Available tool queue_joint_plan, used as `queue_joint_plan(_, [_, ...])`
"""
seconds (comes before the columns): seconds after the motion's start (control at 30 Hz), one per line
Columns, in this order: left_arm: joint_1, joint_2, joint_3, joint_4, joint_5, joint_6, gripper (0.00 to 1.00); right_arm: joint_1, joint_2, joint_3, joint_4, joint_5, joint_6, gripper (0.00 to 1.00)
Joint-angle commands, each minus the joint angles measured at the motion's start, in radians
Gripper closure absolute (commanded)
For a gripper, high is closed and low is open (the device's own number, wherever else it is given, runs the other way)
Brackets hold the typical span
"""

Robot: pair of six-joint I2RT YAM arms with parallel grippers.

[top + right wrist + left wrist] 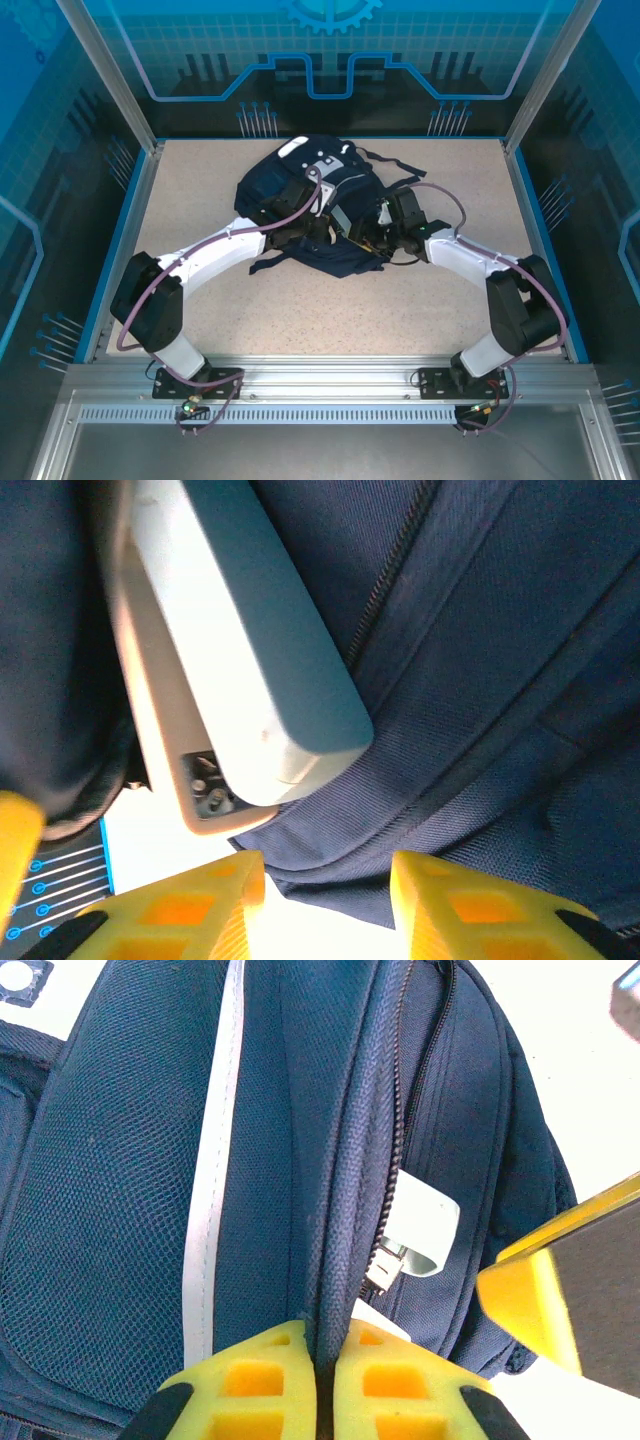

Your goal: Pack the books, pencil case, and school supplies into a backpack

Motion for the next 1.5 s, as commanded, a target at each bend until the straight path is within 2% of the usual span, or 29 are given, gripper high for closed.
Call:
queue_joint_plan(0.0, [-0.012,-0.047,0.016,0.033,0.075,-0.013,0.97,0.022,0.045,0.046,-0.004,-0.03,-0.013,0.63])
queue_joint_plan(0.37, [-0.011,-0.076,-0.007,0.018,0.099,-0.002,0.98,-0.06,0.154,0.213,0.004,0.068,-0.03,0.68])
queue_joint_plan(0.6, [-0.012,-0.078,-0.022,0.014,0.113,-0.003,0.98,-0.102,0.273,0.356,0.021,0.07,-0.05,0.7])
queue_joint_plan(0.77, [-0.012,-0.078,-0.028,0.018,0.118,-0.002,0.98,-0.143,0.368,0.465,0.012,0.01,-0.151,0.7])
queue_joint_plan(0.87, [-0.012,-0.079,-0.033,0.022,0.114,-0.005,0.98,-0.172,0.412,0.507,0.022,-0.1,-0.199,0.7])
queue_joint_plan(0.97, [-0.011,-0.078,-0.034,0.032,0.107,-0.015,0.98,-0.204,0.344,0.439,0.066,-0.127,-0.179,0.68])
queue_joint_plan(1.13, [-0.011,-0.069,-0.033,0.038,0.095,-0.017,0.98,-0.253,0.145,0.264,0.032,-0.067,-0.169,0.56])
queue_joint_plan(1.2, [-0.012,-0.064,-0.028,0.037,0.096,-0.012,0.98,-0.248,0.103,0.216,-0.004,-0.055,-0.172,0.58])
queue_joint_plan(1.3, [-0.012,-0.059,-0.029,0.043,0.098,-0.01,0.98,-0.214,0.081,0.152,-0.005,-0.049,-0.155,0.66])
queue_joint_plan(1.47, [-0.012,-0.057,-0.028,0.046,0.108,-0.017,0.98,-0.143,0.141,0.152,0.043,-0.036,-0.1,0.75])
